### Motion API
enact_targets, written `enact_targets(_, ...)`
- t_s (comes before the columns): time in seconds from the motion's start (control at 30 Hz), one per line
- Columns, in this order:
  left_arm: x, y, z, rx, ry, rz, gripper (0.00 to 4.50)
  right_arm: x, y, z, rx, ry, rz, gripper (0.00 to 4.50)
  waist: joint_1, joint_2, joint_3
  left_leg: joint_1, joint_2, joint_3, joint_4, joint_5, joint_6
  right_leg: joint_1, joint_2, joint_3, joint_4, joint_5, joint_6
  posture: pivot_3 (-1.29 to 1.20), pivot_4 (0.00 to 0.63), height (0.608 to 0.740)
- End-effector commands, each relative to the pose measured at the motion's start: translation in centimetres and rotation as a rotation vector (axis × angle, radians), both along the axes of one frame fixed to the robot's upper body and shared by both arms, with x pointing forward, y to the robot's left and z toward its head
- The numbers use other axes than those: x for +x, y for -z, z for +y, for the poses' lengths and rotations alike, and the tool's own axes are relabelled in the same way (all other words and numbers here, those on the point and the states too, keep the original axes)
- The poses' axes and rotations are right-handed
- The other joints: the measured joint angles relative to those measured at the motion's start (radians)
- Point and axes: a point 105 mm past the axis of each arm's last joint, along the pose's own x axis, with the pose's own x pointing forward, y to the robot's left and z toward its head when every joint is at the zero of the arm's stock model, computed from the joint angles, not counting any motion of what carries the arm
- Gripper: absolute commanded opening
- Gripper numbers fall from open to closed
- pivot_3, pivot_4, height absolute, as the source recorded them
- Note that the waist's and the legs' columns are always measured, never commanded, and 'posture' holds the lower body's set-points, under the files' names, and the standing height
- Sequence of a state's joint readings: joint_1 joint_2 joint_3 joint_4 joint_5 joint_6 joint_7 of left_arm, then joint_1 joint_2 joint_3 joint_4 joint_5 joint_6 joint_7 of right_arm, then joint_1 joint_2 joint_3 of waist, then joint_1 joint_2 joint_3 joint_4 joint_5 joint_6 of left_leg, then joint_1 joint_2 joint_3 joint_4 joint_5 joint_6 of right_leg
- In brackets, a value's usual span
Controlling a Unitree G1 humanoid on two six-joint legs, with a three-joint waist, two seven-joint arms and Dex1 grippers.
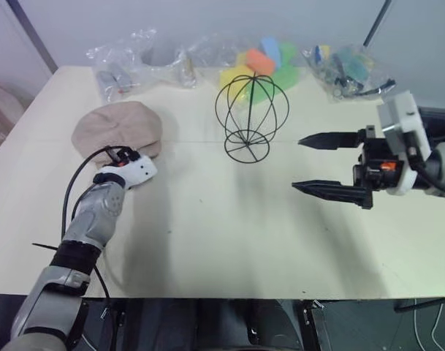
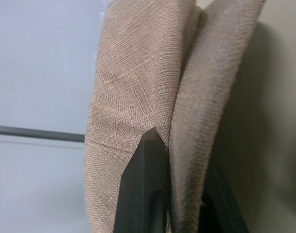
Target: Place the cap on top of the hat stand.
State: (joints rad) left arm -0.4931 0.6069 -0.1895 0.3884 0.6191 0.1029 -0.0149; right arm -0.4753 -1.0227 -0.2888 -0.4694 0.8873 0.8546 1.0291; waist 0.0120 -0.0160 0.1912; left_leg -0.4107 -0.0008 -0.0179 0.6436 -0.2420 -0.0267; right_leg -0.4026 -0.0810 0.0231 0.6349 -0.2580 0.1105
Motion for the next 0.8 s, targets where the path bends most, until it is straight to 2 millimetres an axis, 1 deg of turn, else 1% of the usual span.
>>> enact_targets(0.03,0.0,-2.5,0.3,-0.021,-0.006,-0.075,0.05,-0.1,-1.1,-0.9,-0.024,0.038,-0.067,4.50,0.000,0.000,0.000,0.000,0.000,0.000,0.000,0.000,0.000,0.000,0.000,0.000,0.000,0.000,0.000,0.00,0.150,0.740)
enact_targets(0.1,0.0,-4.4,-0.1,-0.046,0.017,-0.137,0.05,0.1,-1.2,-1.4,-0.028,0.064,-0.067,4.50,0.000,-0.001,0.000,-0.001,0.000,0.000,0.001,0.000,0.000,0.000,0.000,0.000,0.000,0.000,0.000,0.00,0.150,0.740)
enact_targets(0.17,-0.2,-7.4,-1.3,-0.074,0.076,-0.229,0.05,0.2,-1.5,-1.9,-0.013,0.096,-0.052,4.50,0.000,-0.001,0.000,-0.001,0.000,-0.001,0.001,0.000,0.000,0.000,0.000,-0.001,0.000,0.000,0.000,0.00,0.150,0.740)
enact_targets(0.2,-0.4,-9.2,-2.2,-0.087,0.122,-0.281,0.05,0.1,-1.7,-2.1,-0.010,0.104,-0.051,4.50,0.001,-0.001,0.000,-0.002,0.000,-0.001,0.001,0.000,0.000,0.000,0.000,-0.001,0.000,0.000,0.000,0.00,0.150,0.740)
enact_targets(0.23,-0.5,-10.4,-2.8,-0.094,0.153,-0.313,0.05,0.1,-1.8,-2.2,-0.010,0.107,-0.051,4.50,0.003,-0.001,0.000,-0.003,0.000,-0.001,0.002,0.000,0.000,-0.001,0.000,-0.001,0.000,0.000,0.000,0.00,0.150,0.740)
enact_targets(0.3,-1.0,-13.8,-5.3,-0.087,0.270,-0.402,0.05,-0.1,-2.3,-2.8,-0.018,0.129,-0.078,4.50,0.006,-0.001,0.000,-0.007,0.000,-0.005,0.005,0.000,0.000,-0.003,0.000,-0.004,0.000,0.001,0.001,0.00,0.150,0.740)
enact_targets(0.33,-1.2,-15.1,-6.4,-0.087,0.323,-0.435,0.05,-0.2,-2.5,-3.0,-0.022,0.139,-0.091,4.50,0.008,-0.001,0.000,-0.010,-0.001,-0.006,0.006,0.000,0.000,-0.003,0.000,-0.005,0.000,0.001,0.001,0.00,0.150,0.740)
enact_targets(0.37,-1.7,-16.5,-8.2,-0.070,0.406,-0.471,0.05,-0.3,-2.7,-3.3,-0.017,0.155,-0.097,4.50,0.008,-0.001,0.000,-0.012,-0.001,-0.006,0.007,0.000,0.000,-0.004,0.000,-0.005,0.000,0.001,0.002,0.00,0.150,0.740)
enact_targets(0.4,-2.2,-17.8,-9.9,-0.044,0.482,-0.507,0.05,-0.4,-2.9,-3.6,-0.010,0.168,-0.100,4.50,0.008,-0.001,0.000,-0.013,-0.002,-0.007,0.007,0.000,0.000,-0.005,0.000,-0.005,-0.001,0.002,0.003,0.00,0.150,0.740)
enact_targets(0.47,-3.2,-19.2,-13.0,-0.010,0.614,-0.550,0.05,-0.4,-3.1,-4.1,0.002,0.197,-0.106,4.50,0.004,-0.001,0.000,-0.014,-0.003,-0.006,0.008,0.000,0.000,-0.005,-0.001,-0.005,-0.002,0.002,0.004,0.00,0.150,0.740)
enact_targets(0.53,-4.0,-19.6,-15.5,0.019,0.716,-0.559,0.05,-0.4,-3.1,-4.4,0.005,0.221,-0.111,4.50,0.002,-0.001,0.000,-0.014,-0.003,-0.005,0.008,0.000,0.000,-0.005,-0.001,-0.004,-0.003,0.003,0.005,0.00,0.150,0.740)
enact_targets(0.63,-4.5,-19.0,-18.0,0.038,0.810,-0.537,0.05,-0.7,-2.7,-4.4,0.006,0.234,-0.110,4.50,-0.001,0.000,0.000,-0.013,-0.003,-0.005,0.008,0.000,0.001,-0.005,0.000,-0.004,-0.002,0.003,0.005,0.00,0.150,0.740)
enact_targets(0.7,-4.6,-17.9,-19.1,0.049,0.857,-0.515,0.05,-0.9,-2.5,-4.3,0.008,0.242,-0.106,4.50,-0.005,0.000,0.000,-0.013,-0.003,-0.005,0.007,0.000,0.001,-0.005,0.000,-0.004,-0.002,0.003,0.005,0.00,0.150,0.740)
enact_targets(0.8,-3.9,-15.2,-20.8,0.096,0.893,-0.418,0.05,-1.0,-2.3,-4.3,0.012,0.252,-0.104,4.50,-0.005,0.000,0.000,-0.013,-0.003,-0.005,0.007,0.000,0.001,-0.005,0.000,-0.004,-0.001,0.003,0.005,0.00,0.150,0.740)
